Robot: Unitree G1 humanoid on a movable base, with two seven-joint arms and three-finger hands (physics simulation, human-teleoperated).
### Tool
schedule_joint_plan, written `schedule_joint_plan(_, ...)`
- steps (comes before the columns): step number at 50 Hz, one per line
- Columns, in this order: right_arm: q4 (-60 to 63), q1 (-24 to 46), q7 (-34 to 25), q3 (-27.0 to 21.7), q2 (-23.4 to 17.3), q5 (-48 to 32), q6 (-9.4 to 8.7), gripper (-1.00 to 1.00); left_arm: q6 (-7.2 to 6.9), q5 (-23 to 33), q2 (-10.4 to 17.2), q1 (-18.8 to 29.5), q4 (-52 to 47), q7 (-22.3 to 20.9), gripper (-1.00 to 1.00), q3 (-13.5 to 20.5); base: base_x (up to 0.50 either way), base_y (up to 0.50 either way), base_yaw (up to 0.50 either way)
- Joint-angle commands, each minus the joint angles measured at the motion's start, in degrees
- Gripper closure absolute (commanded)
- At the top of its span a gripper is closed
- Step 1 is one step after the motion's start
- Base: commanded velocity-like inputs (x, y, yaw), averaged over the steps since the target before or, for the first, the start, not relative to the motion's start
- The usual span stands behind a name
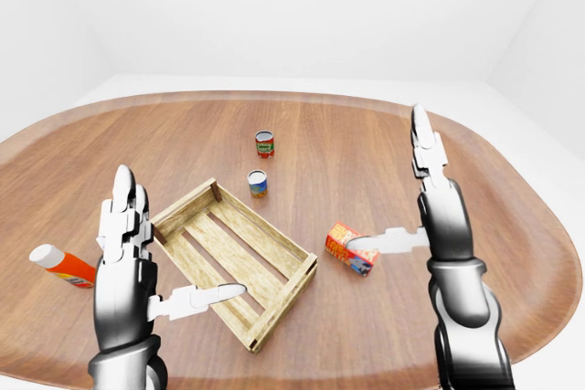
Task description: Pick up the butter and put it in the tray.
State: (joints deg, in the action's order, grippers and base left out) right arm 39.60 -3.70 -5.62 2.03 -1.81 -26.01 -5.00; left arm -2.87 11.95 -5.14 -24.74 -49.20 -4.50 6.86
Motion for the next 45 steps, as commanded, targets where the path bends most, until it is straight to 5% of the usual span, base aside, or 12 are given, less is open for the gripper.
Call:
schedule_joint_plan(1,-13.5,12.2,0.3,-4.5,-0.9,1.8,0.00,-1.00,-0.08,-0.2,-0.1,0.1,0.2,-0.1,-1.00,0.3,0.00,0.00,0.00)
schedule_joint_plan(19,-41.3,21.5,11.3,-7.4,-3.0,10.9,0.00,-1.00,0.01,-0.3,-0.1,0.5,0.8,-0.3,-1.00,0.6,0.00,0.00,0.00)
schedule_joint_plan(45,-57.1,21.9,15.2,-4.7,-2.0,14.6,0.00,-1.00,-0.16,-0.6,-0.2,0.8,1.0,-0.5,-1.00,1.1,0.00,0.00,0.00)
